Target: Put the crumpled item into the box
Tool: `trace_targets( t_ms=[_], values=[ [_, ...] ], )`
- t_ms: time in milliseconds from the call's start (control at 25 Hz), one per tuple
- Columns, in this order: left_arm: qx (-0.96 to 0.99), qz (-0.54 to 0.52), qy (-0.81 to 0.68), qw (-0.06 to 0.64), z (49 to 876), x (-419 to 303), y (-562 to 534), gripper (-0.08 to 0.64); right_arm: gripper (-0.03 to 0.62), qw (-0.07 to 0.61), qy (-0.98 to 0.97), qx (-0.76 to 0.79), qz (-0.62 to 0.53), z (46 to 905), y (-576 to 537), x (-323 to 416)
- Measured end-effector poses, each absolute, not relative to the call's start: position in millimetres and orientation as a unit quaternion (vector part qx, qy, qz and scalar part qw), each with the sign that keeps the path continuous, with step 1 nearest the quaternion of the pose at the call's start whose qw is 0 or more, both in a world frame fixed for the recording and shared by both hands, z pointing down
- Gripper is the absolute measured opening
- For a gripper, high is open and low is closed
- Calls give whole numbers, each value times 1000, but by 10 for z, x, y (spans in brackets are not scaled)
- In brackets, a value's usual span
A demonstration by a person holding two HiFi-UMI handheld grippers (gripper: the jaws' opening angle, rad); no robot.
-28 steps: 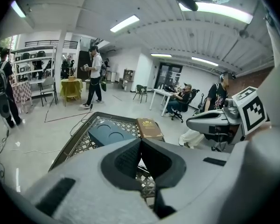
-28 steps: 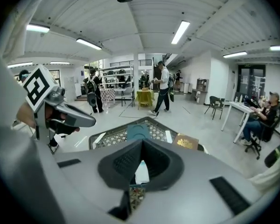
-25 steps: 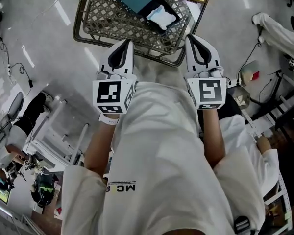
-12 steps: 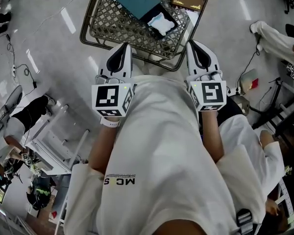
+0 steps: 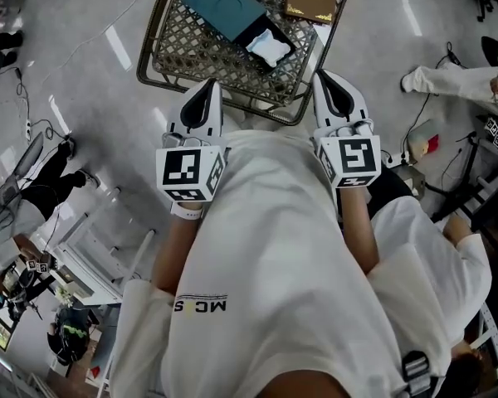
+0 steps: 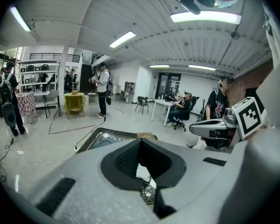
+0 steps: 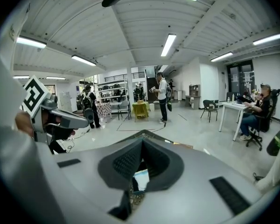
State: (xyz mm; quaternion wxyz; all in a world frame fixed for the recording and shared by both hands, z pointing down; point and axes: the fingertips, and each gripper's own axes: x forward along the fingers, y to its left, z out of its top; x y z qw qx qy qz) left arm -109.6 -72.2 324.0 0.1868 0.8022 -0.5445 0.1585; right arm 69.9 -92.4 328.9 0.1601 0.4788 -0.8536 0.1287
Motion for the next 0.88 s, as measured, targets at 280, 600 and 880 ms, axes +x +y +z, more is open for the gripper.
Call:
trace_targets(
  t_ms=[280,600,880],
  values=[
    [805,159,-542,179,3208,-1050,-718,23,15,148,-853,483,127,3259,-918,732],
    [806,161,-544,170,3159,-1040,-703,23,15,140,-854,485,127,3240,-910,729],
    [806,162,-543,170,3137,-989,-709,23,15,136,-853,488,127,3228,-948,778]
  ],
)
